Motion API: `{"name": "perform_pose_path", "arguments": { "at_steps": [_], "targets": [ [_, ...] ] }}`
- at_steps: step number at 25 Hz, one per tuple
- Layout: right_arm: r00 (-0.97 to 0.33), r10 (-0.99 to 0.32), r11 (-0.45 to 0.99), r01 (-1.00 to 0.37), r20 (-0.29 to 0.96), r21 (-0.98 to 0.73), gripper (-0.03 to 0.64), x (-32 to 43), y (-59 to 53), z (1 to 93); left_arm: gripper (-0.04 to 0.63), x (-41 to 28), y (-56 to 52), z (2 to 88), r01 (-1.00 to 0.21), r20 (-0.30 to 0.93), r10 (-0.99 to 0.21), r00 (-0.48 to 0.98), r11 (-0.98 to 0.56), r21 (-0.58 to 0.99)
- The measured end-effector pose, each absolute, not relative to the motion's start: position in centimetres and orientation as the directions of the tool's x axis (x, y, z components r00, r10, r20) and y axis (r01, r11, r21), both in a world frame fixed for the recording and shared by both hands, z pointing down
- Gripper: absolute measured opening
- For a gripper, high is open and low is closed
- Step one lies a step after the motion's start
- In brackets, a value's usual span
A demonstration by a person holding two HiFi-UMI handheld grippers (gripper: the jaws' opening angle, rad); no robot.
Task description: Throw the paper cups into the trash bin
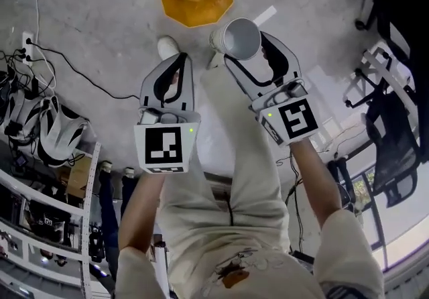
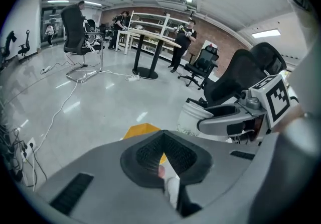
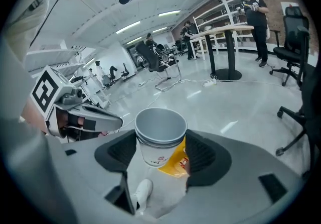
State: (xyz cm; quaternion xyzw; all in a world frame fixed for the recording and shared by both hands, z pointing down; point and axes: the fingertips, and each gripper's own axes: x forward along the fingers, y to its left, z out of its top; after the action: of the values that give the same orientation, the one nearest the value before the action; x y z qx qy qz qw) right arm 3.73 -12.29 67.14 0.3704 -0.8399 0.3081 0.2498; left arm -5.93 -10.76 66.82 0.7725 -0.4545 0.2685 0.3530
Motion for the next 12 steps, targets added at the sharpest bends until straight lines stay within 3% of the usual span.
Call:
{"name": "perform_pose_path", "arguments": {
  "at_steps": [12],
  "targets": [
    [-0.52, -0.507, 0.465, -0.836, 0.687, -0.291, 0.313, 1.9, -15.0, 80.3, 0.005, -6.2, -12.5, 78.7, -0.901, 0.761, -0.489, 0.427, -0.3, 0.312]
  ]
}}
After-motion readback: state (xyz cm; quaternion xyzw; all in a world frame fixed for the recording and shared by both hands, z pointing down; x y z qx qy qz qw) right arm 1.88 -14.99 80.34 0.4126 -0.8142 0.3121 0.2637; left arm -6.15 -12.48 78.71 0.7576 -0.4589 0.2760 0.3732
